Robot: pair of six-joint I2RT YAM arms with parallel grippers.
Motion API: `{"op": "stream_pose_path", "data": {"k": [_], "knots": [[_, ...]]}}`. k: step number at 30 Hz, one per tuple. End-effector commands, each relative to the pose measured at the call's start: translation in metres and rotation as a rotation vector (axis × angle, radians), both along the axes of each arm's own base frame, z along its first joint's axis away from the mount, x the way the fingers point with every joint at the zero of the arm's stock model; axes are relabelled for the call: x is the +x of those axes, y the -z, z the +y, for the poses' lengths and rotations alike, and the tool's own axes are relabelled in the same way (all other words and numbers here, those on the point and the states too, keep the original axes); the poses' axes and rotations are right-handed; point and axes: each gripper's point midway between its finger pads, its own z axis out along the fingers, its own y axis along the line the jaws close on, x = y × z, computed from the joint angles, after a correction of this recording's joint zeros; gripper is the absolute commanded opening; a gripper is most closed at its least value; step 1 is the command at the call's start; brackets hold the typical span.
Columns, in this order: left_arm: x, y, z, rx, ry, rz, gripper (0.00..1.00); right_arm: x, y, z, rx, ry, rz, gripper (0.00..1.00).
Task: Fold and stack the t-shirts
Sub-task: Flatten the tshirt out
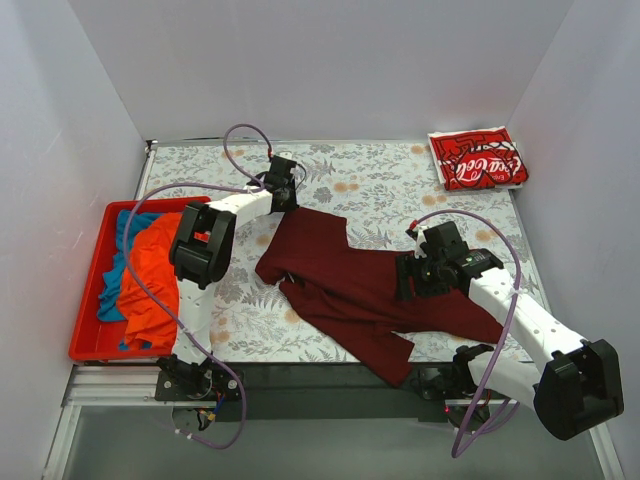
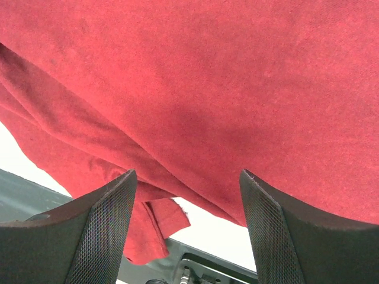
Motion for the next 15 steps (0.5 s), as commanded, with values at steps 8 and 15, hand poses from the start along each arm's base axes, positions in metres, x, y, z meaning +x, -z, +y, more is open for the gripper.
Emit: {"op": "stream_pose_path", "data": {"k": [8,15], "knots": [[-0.043,0.03,0.011,0.002,0.031,0.166,0.0,0.021,-0.01,-0.005,-0.035,0.038,-0.075,0.77],[-0.043,-0.056,0.043,0.05,-0.08,0.001,0.0,0.052,-0.022,-0.028,-0.151,0.147,-0.148,0.8]]}}
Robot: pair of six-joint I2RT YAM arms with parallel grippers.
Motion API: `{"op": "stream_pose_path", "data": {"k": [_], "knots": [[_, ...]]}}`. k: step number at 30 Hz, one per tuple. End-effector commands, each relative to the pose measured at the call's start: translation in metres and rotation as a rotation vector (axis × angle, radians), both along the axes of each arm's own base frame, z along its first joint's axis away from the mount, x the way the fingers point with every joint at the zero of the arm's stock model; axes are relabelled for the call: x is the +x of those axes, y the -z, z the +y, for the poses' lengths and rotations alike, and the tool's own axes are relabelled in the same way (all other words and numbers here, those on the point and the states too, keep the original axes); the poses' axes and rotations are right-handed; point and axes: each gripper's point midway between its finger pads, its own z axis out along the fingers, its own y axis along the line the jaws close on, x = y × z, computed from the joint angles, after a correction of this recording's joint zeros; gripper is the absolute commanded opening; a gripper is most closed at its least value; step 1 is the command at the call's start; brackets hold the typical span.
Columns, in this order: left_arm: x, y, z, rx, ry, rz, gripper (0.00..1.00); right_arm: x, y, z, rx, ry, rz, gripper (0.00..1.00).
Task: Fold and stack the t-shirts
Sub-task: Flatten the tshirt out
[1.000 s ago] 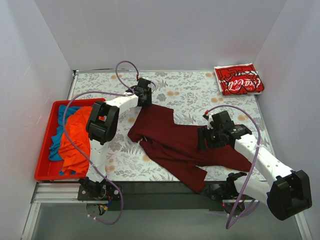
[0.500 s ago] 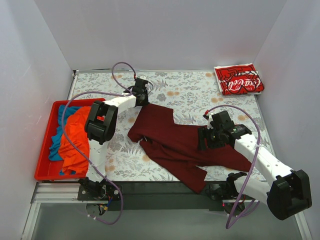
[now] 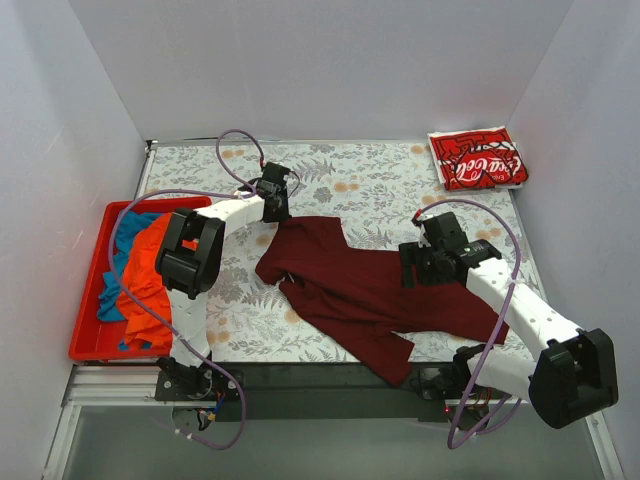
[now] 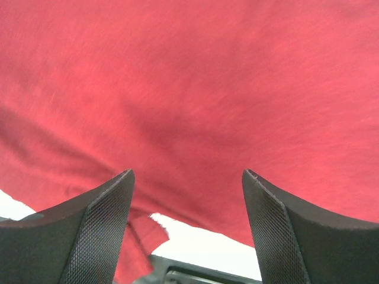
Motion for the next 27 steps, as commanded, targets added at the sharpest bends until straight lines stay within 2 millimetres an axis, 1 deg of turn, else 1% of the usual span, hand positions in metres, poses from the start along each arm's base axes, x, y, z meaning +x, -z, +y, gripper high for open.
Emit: {"op": "stream_pose_path", "data": {"k": [1,2,3,4,5,6,7,9,10,11,12,13,14,17,18,19,21,22,24,27], "knots": [[-0.013,-0.061,0.025,0.041,-0.065,-0.074,0.0,0.038,-0.025,-0.014,-0.062,0.095,-0.118,0.8],[-0.015,-0.066,0.031,0.058,-0.075,-0.086,0.0,0.044,-0.023,-0.022,-0.101,0.122,-0.117,0.81],[-0.018,-0.072,0.034,0.067,-0.081,-0.096,0.0,0.05,-0.025,-0.026,-0.113,0.141,-0.124,0.81],[-0.02,-0.087,0.038,0.069,-0.089,-0.127,0.0,0.056,-0.024,-0.035,-0.127,0.178,-0.118,0.81],[-0.024,-0.092,0.043,0.085,-0.097,-0.132,0.0,0.063,-0.029,-0.04,-0.133,0.208,-0.135,0.81],[-0.031,-0.091,0.05,0.106,-0.112,-0.132,0.0,0.068,-0.031,-0.044,-0.126,0.239,-0.139,0.8],[-0.033,-0.104,0.06,0.126,-0.144,-0.171,0.0,0.077,-0.03,-0.054,-0.116,0.285,-0.143,0.79],[-0.04,-0.109,0.074,0.144,-0.182,-0.191,0.0,0.087,-0.031,-0.059,-0.07,0.335,-0.143,0.78],[-0.047,-0.103,0.08,0.16,-0.194,-0.181,0.0,0.092,-0.029,-0.07,-0.056,0.38,-0.142,0.77],[-0.049,-0.109,0.09,0.174,-0.22,-0.195,0.0,0.099,-0.026,-0.069,-0.018,0.385,-0.141,0.74],[-0.052,-0.109,0.094,0.181,-0.231,-0.196,0.0,0.103,-0.022,-0.072,0.002,0.401,-0.141,0.73],[-0.056,-0.105,0.097,0.192,-0.237,-0.189,0.0,0.106,-0.018,-0.081,0.012,0.441,-0.136,0.72],[-0.055,-0.107,0.098,0.186,-0.243,-0.203,0.0,0.114,-0.018,-0.085,0.017,0.454,-0.162,0.7],[-0.054,-0.106,0.099,0.187,-0.241,-0.209,0.0,0.121,-0.007,-0.097,-0.01,0.458,-0.17,0.69],[-0.054,-0.105,0.099,0.191,-0.243,-0.206,0.0,0.129,-0.01,-0.099,-0.015,0.452,-0.197,0.69],[-0.055,-0.103,0.101,0.198,-0.244,-0.207,0.0,0.133,-0.005,-0.104,-0.04,0.428,-0.192,0.68],[-0.053,-0.103,0.101,0.198,-0.244,-0.212,0.0,0.142,-0.003,-0.103,-0.043,0.392,-0.198,0.68],[-0.054,-0.102,0.101,0.198,-0.243,-0.211,0.0,0.151,0.0,-0.114,-0.054,0.396,-0.193,0.68],[-0.053,-0.105,0.1,0.19,-0.243,-0.218,0.0,0.161,0.002,-0.118,-0.077,0.354,-0.197,0.68],[-0.053,-0.106,0.103,0.196,-0.25,-0.22,0.0,0.174,0.011,-0.119,-0.08,0.31,-0.187,0.59]]}}
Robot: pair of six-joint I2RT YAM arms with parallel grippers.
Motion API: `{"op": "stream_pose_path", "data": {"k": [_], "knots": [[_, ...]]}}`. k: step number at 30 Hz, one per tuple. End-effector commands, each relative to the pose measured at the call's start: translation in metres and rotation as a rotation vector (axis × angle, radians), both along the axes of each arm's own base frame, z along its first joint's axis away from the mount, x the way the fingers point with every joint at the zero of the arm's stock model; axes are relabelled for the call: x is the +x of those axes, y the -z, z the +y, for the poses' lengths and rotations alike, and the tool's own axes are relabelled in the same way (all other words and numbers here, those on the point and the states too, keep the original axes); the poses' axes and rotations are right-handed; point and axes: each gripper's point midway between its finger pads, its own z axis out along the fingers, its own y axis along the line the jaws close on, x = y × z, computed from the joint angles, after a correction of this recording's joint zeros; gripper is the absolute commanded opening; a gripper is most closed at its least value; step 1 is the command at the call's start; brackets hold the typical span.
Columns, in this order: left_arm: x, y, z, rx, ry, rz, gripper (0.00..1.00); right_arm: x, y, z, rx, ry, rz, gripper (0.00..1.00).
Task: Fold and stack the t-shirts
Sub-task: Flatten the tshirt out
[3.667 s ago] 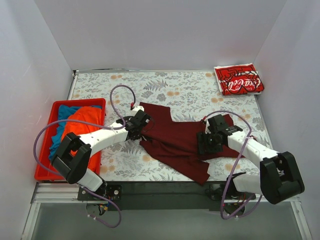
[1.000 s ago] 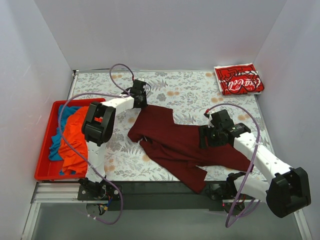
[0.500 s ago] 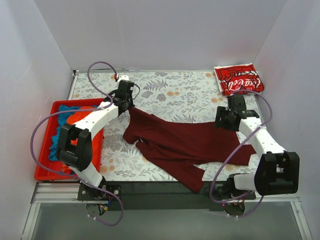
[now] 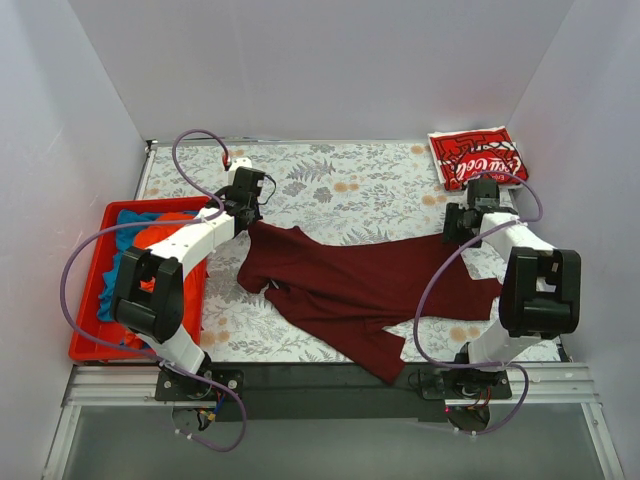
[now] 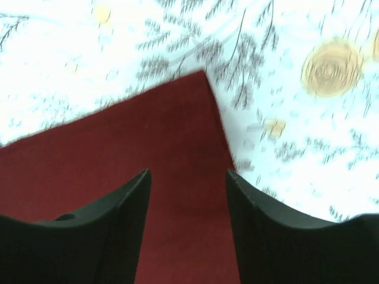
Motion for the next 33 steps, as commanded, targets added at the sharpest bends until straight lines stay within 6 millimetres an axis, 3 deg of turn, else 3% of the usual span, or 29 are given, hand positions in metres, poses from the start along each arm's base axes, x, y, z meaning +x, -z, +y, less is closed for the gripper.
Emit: {"op": "stream_pose_path", "data": {"k": [1,6,14,21,24,33], "knots": [[0.004,-0.018,0.011,0.022,-0.033,-0.06,0.0,0.038,-0.011,-0.005,-0.023,-0.078,-0.087,0.55],[0.005,-0.013,0.013,0.036,-0.039,-0.048,0.0,0.057,-0.008,-0.008,-0.051,-0.147,-0.105,0.54],[0.006,-0.013,0.014,0.04,-0.042,-0.044,0.0,0.066,0.011,-0.012,-0.071,-0.186,-0.061,0.54],[0.005,-0.015,0.015,0.041,-0.043,-0.045,0.0,0.063,0.033,-0.009,-0.031,-0.224,-0.015,0.53],[0.005,-0.013,0.016,0.047,-0.043,-0.039,0.0,0.06,0.041,-0.005,-0.007,-0.238,0.002,0.47],[0.005,-0.008,0.015,0.047,-0.037,-0.022,0.0,0.046,0.066,0.002,0.028,-0.265,0.068,0.47]]}}
